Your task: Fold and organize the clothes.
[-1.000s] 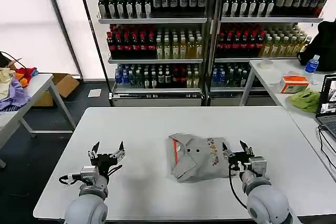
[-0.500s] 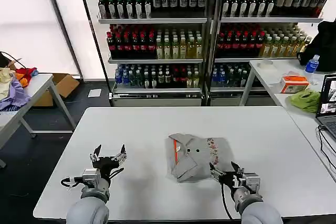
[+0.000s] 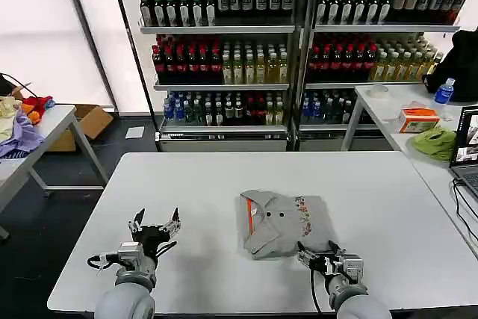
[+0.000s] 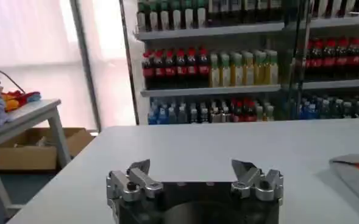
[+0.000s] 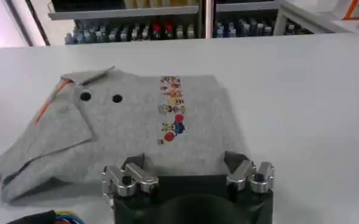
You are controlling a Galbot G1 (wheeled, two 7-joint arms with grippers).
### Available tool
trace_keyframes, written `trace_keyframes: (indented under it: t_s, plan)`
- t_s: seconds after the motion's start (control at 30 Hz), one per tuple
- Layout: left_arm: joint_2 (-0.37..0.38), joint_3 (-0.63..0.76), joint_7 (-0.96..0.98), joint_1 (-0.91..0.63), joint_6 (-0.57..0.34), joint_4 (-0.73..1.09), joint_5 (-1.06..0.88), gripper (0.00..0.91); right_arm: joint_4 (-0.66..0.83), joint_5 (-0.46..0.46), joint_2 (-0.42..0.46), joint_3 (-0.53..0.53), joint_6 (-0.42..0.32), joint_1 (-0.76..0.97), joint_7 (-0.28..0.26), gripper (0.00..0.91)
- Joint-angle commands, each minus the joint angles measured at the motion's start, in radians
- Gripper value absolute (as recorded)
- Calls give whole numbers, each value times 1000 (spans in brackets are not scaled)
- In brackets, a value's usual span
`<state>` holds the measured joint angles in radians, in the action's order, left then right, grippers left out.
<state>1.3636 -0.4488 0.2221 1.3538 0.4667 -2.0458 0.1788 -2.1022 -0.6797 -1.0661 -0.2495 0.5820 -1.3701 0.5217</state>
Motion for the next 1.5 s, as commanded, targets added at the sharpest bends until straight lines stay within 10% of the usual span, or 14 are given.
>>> trace_keyframes:
  t_s: [0.03,0.3,0.77,1.5]
  plan:
    - [1,0,-1,5,-1,-2,0,907,-51,17,-11,-10,1,-12,12,907]
    - [9,1,0,17,-1,-17,1,907,-75,190,-58,-13,-3,133,-67,907]
    - [25,-43,4,101,-20,-79,1,907,443,286,-208,192,-203,587,-225,907]
    - [39,-37,8,134,-14,-84,-14,907,412,212,-232,272,-4,486,-67,907]
